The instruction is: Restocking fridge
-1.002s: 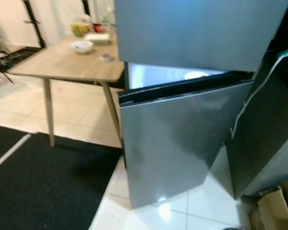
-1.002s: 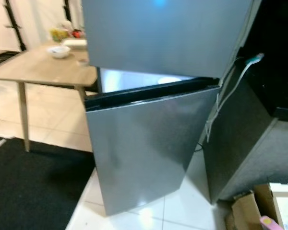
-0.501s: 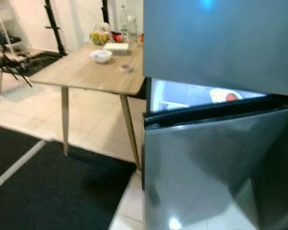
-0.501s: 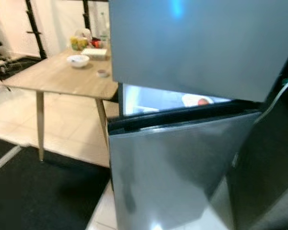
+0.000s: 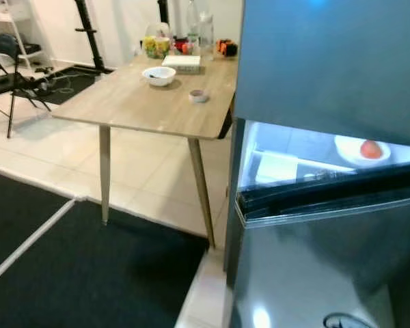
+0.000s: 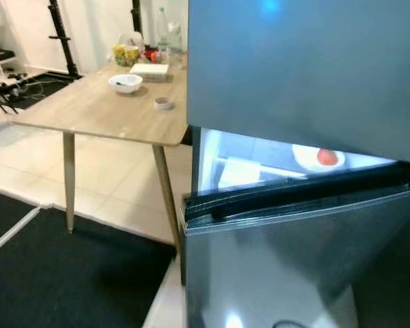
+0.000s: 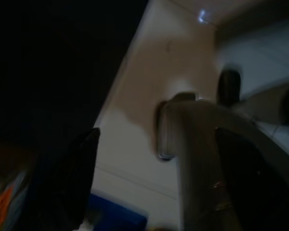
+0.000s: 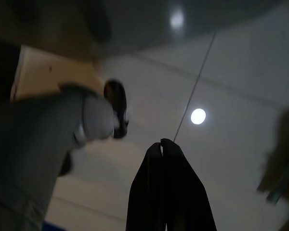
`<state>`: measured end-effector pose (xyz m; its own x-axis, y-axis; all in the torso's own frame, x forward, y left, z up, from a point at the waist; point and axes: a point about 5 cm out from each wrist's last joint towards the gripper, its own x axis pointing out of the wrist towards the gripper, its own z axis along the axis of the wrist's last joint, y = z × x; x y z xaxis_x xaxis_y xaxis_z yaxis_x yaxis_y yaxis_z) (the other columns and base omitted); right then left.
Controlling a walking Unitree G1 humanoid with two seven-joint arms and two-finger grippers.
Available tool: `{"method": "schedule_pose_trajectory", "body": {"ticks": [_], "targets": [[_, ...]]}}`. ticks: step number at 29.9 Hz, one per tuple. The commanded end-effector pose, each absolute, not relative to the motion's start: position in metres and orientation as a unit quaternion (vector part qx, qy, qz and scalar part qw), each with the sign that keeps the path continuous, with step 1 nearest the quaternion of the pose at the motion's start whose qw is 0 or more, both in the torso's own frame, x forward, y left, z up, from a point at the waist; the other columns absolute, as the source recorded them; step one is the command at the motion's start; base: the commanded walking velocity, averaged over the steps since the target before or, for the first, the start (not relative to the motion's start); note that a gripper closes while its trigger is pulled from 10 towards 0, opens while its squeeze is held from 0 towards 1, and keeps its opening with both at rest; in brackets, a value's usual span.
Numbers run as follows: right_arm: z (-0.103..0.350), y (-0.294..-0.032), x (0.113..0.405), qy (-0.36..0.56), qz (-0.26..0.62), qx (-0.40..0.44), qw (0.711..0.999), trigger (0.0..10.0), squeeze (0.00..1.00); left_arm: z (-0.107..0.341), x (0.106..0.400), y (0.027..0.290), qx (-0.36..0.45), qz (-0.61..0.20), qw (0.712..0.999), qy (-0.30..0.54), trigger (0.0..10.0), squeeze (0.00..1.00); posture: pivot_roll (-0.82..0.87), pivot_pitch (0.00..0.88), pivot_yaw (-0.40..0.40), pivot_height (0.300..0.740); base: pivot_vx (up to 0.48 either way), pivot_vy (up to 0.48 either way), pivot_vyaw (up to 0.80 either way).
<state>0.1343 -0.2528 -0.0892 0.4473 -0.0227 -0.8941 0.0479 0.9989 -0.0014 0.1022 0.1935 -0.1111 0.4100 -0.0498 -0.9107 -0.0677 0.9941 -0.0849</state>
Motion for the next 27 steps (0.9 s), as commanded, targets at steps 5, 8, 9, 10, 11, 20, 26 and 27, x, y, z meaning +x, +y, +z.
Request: {"method": "schedule_pose_trajectory", "body": {"ticks": [5,8,9,10,11,20,26,27], "targets": [[-0.073,-0.238,0.172,0.424,0.024,0.12,0.897,10.0,0.0,-0.118,0.078,0.189,-0.059,0.0,0.81,0.583,10.0,0.0,-0.09,0.0,-0.018,0.74,0.051,0.0,0.0],[-0.066,-0.233,0.186,0.39,0.046,0.151,0.907,10.0,0.0,-0.118,0.078,0.189,-0.059,0.0,0.81,0.583,10.0,0.0,-0.09,0.0,-0.016,0.74,0.0,0.0,0.0],[-0.062,-0.232,0.191,0.378,0.055,0.16,0.91,10.0,0.0,-0.118,0.078,0.188,-0.059,0.0,0.81,0.583,10.0,0.0,-0.09,0.0,-0.016,0.74,0.0,0.0,0.0],[-0.058,-0.229,0.198,0.365,0.07,0.163,0.914,10.0,0.0,-0.118,0.078,0.188,-0.06,-0.001,0.81,0.583,10.0,0.0,-0.09,0.0,-0.016,0.74,0.0,0.0,0.0],[-0.058,-0.229,0.198,0.365,0.07,0.163,0.914,10.0,0.0,-0.118,0.078,0.188,-0.06,-0.001,0.81,0.583,10.0,0.0,-0.09,0.0,-0.016,0.74,0.0,0.0,0.0],[0.012,-0.202,0.293,0.193,0.142,0.131,0.962,10.0,0.0,-0.118,0.076,0.187,-0.063,-0.005,0.809,0.584,10.0,0.0,-0.08,0.0,-0.02,0.74,0.0,0.0,0.0],[0.052,-0.199,0.329,0.119,0.125,0.089,0.981,10.0,0.0,-0.118,0.075,0.186,-0.067,-0.002,0.809,0.584,10.0,0.0,-0.07,0.0,-0.027,0.74,0.0,0.0,0.0],[0.063,-0.198,0.337,0.101,0.125,0.079,0.984,10.0,0.0,-0.119,0.075,0.186,-0.069,-0.001,0.809,0.584,10.0,0.0,-0.07,0.0,-0.031,0.74,0.0,0.0,0.0]]}}
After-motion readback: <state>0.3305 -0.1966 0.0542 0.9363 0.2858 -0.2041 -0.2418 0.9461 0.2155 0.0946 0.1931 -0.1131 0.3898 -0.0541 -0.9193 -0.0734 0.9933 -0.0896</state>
